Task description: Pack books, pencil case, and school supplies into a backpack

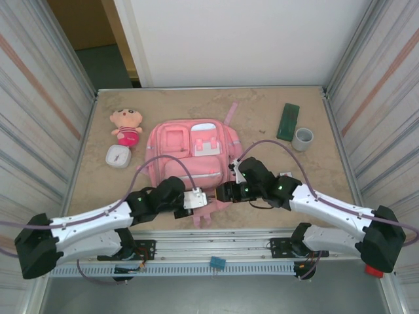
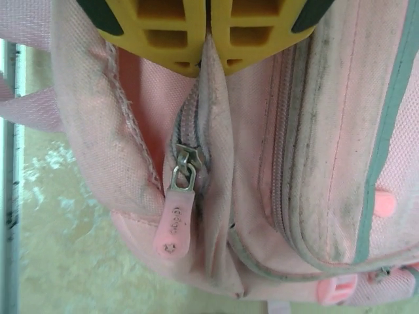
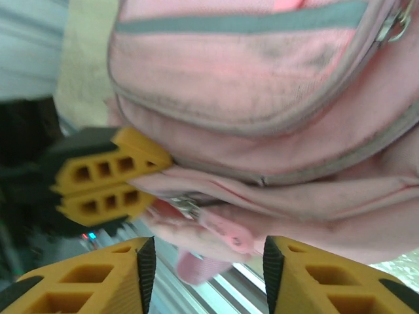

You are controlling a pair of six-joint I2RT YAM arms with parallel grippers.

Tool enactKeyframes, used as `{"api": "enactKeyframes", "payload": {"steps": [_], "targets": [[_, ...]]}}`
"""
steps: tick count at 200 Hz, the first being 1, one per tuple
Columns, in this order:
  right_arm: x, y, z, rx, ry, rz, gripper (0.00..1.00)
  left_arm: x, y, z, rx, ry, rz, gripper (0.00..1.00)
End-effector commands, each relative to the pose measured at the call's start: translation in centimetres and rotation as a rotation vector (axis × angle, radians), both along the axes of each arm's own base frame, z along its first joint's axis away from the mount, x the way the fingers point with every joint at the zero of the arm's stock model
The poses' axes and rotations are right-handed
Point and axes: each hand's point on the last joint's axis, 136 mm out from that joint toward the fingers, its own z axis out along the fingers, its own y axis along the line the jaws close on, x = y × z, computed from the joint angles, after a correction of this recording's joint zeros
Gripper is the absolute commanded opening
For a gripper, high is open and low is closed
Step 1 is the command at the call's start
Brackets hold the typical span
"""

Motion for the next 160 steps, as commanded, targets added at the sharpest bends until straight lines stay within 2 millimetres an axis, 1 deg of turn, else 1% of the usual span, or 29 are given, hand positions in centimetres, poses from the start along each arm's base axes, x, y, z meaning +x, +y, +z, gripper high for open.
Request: {"api": "enactKeyframes", "payload": {"steps": [1, 14, 36, 45, 67, 86, 117, 140, 147, 160], "targets": [[-0.7, 0.2, -0.3, -0.091, -0.093, 0.167, 0.49, -0.9, -1.1, 2.7, -0.144, 0.004, -0.055, 0.0], [-0.8, 1.2, 0.0, -0.087, -0.103, 0.216, 0.49, -0.9, -0.9, 3.0, -0.149, -0.002, -0.053, 0.0], [-1.0, 2.7, 0.6, -0.072, -0.121, 0.279, 0.5, -0.9, -1.3, 3.2, -0.16, 0.002, -0.056, 0.0], [-0.8, 3.1, 0.4, -0.083, -0.127, 0.287, 0.5, -0.9, -1.4, 3.2, -0.158, 0.009, -0.06, 0.0], [-0.5, 3.5, 0.3, -0.094, -0.139, 0.301, 0.5, -1.0, -1.8, 3.4, -0.163, 0.018, -0.078, 0.0], [-0.8, 3.6, -0.1, -0.118, -0.125, 0.324, 0.5, -0.9, -1.8, 4.0, -0.182, 0.009, -0.07, 0.0], [-1.2, 3.1, -1.1, -0.189, -0.135, 0.33, 0.43, -0.4, -1.8, 5.5, -0.268, 0.005, -0.044, 0.0], [-1.4, 3.0, -1.4, -0.199, -0.123, 0.337, 0.43, -0.3, -1.6, 6.2, -0.306, 0.001, -0.037, 0.0], [-1.5, 3.2, -1.3, -0.194, -0.124, 0.34, 0.41, -0.2, -1.5, 6.3, -0.307, -0.003, -0.033, 0.0], [-1.2, 3.1, -1.2, -0.202, -0.134, 0.327, 0.31, -0.1, -1.3, 6.4, -0.303, -0.006, -0.025, 0.0]]}}
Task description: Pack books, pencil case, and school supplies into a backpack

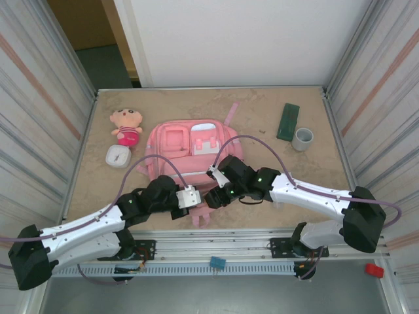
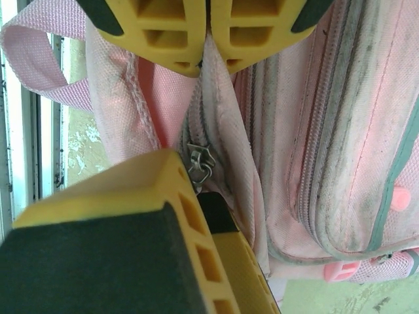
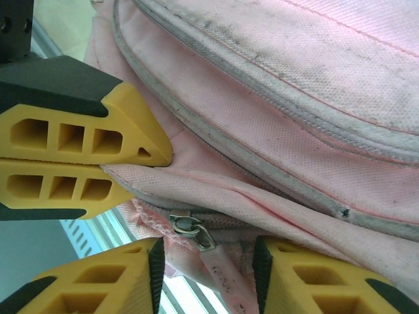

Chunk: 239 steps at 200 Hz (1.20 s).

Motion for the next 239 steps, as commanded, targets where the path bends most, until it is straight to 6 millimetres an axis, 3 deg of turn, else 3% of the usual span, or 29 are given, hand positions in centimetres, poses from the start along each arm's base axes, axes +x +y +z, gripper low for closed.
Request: {"api": "enactKeyframes", "payload": {"steps": [1, 29, 51, 103, 134, 193, 239], "targets": [[-0.2, -0.4, -0.2, -0.046, -0.008, 0.011, 0.3, 0.5, -1.6, 4.9, -0.177, -0.073, -0.014, 0.0], [1.1, -1.7, 0.0, -0.098, -0.046, -0.06, 0.09, 0.9, -1.1, 4.7, -0.155, -0.081, 0.016, 0.0], [2.3, -3.5, 0.0, -0.133, -0.055, -0.142, 0.0, 1.2, -0.9, 4.9, -0.155, -0.096, 0.035, 0.0], [4.4, -8.6, -0.8, -0.141, -0.013, -0.332, 0.0, 1.7, -0.1, 6.0, -0.164, -0.129, 0.079, 0.0], [6.1, -11.5, -1.7, -0.162, 0.007, -0.445, 0.0, -0.5, -0.9, 8.1, -0.261, -0.127, -0.048, 0.0], [13.7, -15.7, -1.9, -0.07, -0.044, -0.721, 0.0, -4.5, -0.5, 14.2, -0.44, -0.217, -0.233, 0.0], [19.6, -19.9, -3.7, -0.02, -0.037, -0.934, 0.0, -4.8, 0.0, 14.4, -0.425, -0.23, -0.246, 0.0]]}}
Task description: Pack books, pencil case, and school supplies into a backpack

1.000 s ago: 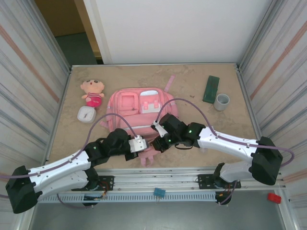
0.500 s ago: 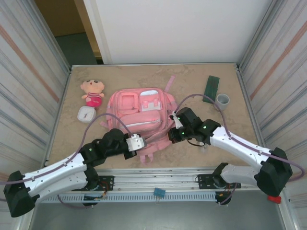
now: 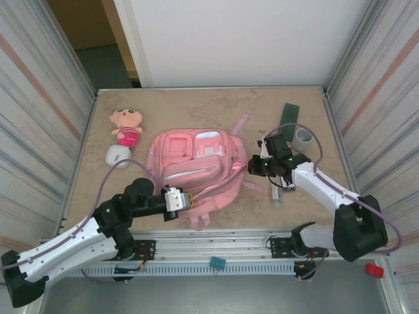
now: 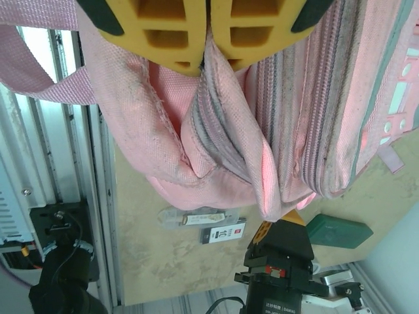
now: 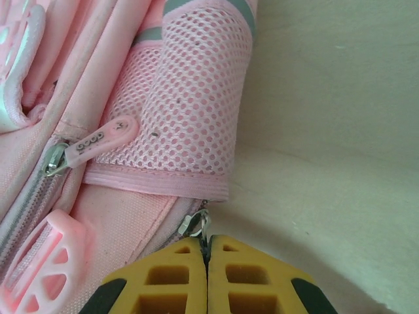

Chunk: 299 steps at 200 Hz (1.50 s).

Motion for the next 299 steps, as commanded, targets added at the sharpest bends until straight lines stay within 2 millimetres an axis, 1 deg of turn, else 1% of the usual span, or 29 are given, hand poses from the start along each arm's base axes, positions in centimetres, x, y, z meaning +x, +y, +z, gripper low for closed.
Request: {"api": "enactKeyframes", "payload": {"steps": [1, 13, 22, 30, 34, 39, 41, 49, 54, 61, 69, 79, 92, 107, 126, 139, 160, 166, 173, 189, 197, 216, 238, 258, 266, 280, 290, 299], "targets": [[5.4, -4.6, -0.6, -0.046, -0.09, -0.234, 0.0, -2.0, -0.8, 7.1, -0.188, -0.13, -0.126, 0.0], [6.1, -4.5, -0.4, -0.022, -0.096, -0.227, 0.0, -1.7, -0.8, 6.7, -0.177, -0.127, -0.117, 0.0], [6.4, -3.9, 0.0, -0.001, -0.103, -0.203, 0.0, -1.4, -0.9, 6.3, -0.163, -0.125, -0.103, 0.0], [6.3, -3.2, 0.4, 0.02, -0.106, -0.176, 0.0, -0.7, -0.9, 5.8, -0.143, -0.123, -0.068, 0.0], [6.2, -2.8, 0.8, 0.032, -0.111, -0.162, 0.0, -0.3, -0.9, 5.6, -0.133, -0.12, -0.047, 0.05], [5.9, -2.4, 1.1, 0.041, -0.112, -0.141, 0.08, 0.4, -0.8, 5.3, -0.121, -0.118, -0.011, 0.17], [5.8, -2.3, 1.3, 0.043, -0.115, -0.135, 0.13, 0.7, -0.7, 5.3, -0.119, -0.115, 0.005, 0.21], [5.3, -2.1, 1.8, 0.04, -0.11, -0.124, 0.33, 1.7, -0.6, 5.1, -0.111, -0.106, 0.067, 0.47], [5.0, -2.1, 2.1, 0.034, -0.11, -0.12, 0.42, 2.6, -0.4, 4.9, -0.106, -0.097, 0.119, 0.57], [4.4, -2.2, 2.7, 0.026, -0.112, -0.119, 0.52, 3.4, -0.1, 4.7, -0.1, -0.077, 0.175, 0.64], [3.7, -2.2, 3.3, 0.023, -0.11, -0.115, 0.63, 4.1, 0.1, 4.5, -0.092, -0.042, 0.225, 0.69], [2.6, -2.2, 4.2, 0.026, -0.115, -0.109, 0.68, 4.7, 0.3, 4.3, -0.098, 0.025, 0.287, 0.72], [1.1, -1.7, 5.1, 0.038, -0.12, -0.086, 0.68, 5.5, 0.4, 3.6, -0.131, 0.135, 0.375, 0.74], [-0.9, -0.9, 5.3, 0.065, -0.105, -0.063, 0.66, 6.3, 0.6, 1.9, -0.15, 0.242, 0.467, 0.77], [-3.2, 1.2, 5.1, 0.154, -0.096, -0.025, 0.65, 8.1, 2.1, -1.6, -0.153, 0.326, 0.656, 0.79], [-4.6, 2.4, 3.9, 0.193, -0.075, -0.011, 0.64, 9.1, 3.4, -3.8, -0.151, 0.376, 0.765, 0.8], [-6.0, 3.6, 1.8, 0.202, -0.039, -0.014, 0.63, 10.3, 5.2, -6.4, -0.174, 0.48, 0.893, 0.81], [-6.2, 3.9, 1.4, 0.211, -0.037, -0.015, 0.63, 10.7, 5.6, -6.9, -0.189, 0.511, 0.921, 0.81], [-6.7, 4.4, 0.2, 0.216, -0.017, -0.017, 0.62, 11.1, 6.0, -7.6, -0.205, 0.545, 0.944, 0.81], [-7.0, 5.5, -1.2, 0.251, -0.003, -0.025, 0.61, 12.1, 6.8, -8.6, -0.24, 0.595, 0.973, 0.81], [-7.1, 6.1, -1.9, 0.274, 0.001, -0.024, 0.59, 12.7, 7.0, -8.9, -0.265, 0.602, 0.977, 0.81], [-6.8, 7.9, -2.2, 0.321, -0.011, -0.021, 0.55, 14.3, 7.6, -9.6, -0.291, 0.628, 0.995, 0.81], [-6.8, 10.6, -1.7, 0.341, -0.034, 0.027, 0.54, 16.4, 7.8, -10.1, -0.286, 0.662, 0.995, 0.82], [-7.2, 13.1, -1.5, 0.347, -0.035, 0.078, 0.52, 18.5, 7.4, -10.0, -0.27, 0.66, 0.979, 0.82], [-7.4, 14.1, -1.4, 0.351, -0.033, 0.097, 0.51, 19.3, 7.2, -9.8, -0.265, 0.66, 0.973, 0.82], [-7.6, 14.9, -1.1, 0.351, -0.042, 0.112, 0.52, 20.4, 6.8, -9.0, -0.262, 0.638, 0.959, 0.83], [-7.7, 15.0, -0.6, 0.351, -0.056, 0.123, 0.54, 20.8, 6.6, -8.1, -0.254, 0.611, 0.944, 0.86], [-7.7, 14.6, 0.0, 0.338, -0.072, 0.125, 0.57, 20.9, 6.6, -7.0, -0.244, 0.58, 0.93, 0.88]]}}
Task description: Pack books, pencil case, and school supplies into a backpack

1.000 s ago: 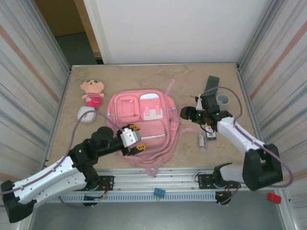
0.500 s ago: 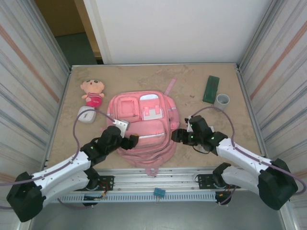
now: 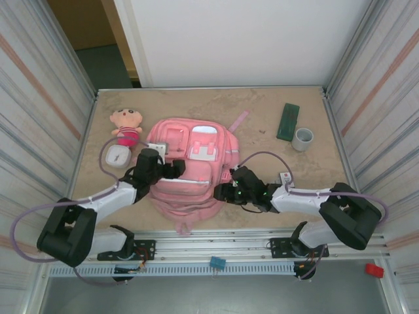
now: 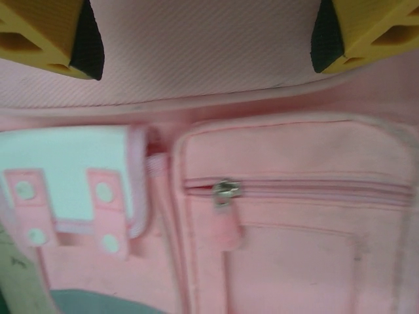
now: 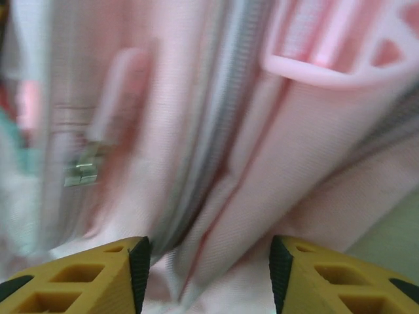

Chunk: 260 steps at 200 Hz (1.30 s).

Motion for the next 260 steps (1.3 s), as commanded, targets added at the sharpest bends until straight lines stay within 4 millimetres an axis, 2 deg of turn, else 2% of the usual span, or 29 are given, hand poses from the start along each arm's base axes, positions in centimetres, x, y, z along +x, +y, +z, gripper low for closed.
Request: {"api": "enactKeyframes", "payload": {"steps": [1, 32, 49, 57, 66, 94, 118, 143, 159, 172, 214, 260], "targets": [[1.5, 1.6, 4.2, 0.084, -0.11, -0.012, 0.57, 0.6, -1.5, 3.2, 0.003, -0.079, -0.101, 0.88], [1.2, -1.8, 7.0, -0.005, -0.218, -0.029, 0.63, -0.8, -0.3, 6.8, 0.176, -0.186, -0.156, 0.91], [0.7, -2.9, 9.0, -0.01, -0.301, 0.002, 0.64, -2.7, -0.5, 7.4, 0.317, -0.275, -0.247, 0.89], [0.3, -3.3, 10.2, 0.002, -0.341, 0.019, 0.64, -3.8, -1.1, 7.4, 0.359, -0.32, -0.32, 0.88], [0.2, -3.7, 10.6, -0.005, -0.366, 0.025, 0.65, -4.9, -2.1, 7.4, 0.382, -0.372, -0.404, 0.88], [0.2, -5.3, 10.1, -0.064, -0.393, 0.007, 0.65, -9.2, -6.1, 6.2, 0.419, -0.485, -0.736, 0.86], [0.0, -5.4, 10.0, -0.037, -0.404, 0.008, 0.65, -11.3, -7.6, 4.0, 0.517, -0.508, -0.912, 0.88], [0.0, -5.4, 9.7, -0.029, -0.405, 0.008, 0.65, -11.4, -7.7, 2.2, 0.591, -0.493, -0.97, 0.87], [-0.1, -5.4, 9.5, -0.031, -0.404, 0.01, 0.65, -11.1, -7.8, 1.7, 0.617, -0.496, -0.983, 0.87], [0.0, -5.4, 9.6, -0.031, -0.408, 0.011, 0.65, -10.7, -7.7, 1.3, 0.642, -0.483, -0.98, 0.91], [0.1, -5.3, 9.8, -0.033, -0.421, 0.019, 0.65, -11.6, -8.1, 0.1, 0.636, -0.446, -1.059, 0.92], [0.3, -5.0, 9.8, -0.027, -0.419, 0.029, 0.65, -8.6, -6.2, -1.2, 0.811, -0.385, -0.929, 0.84]]}}
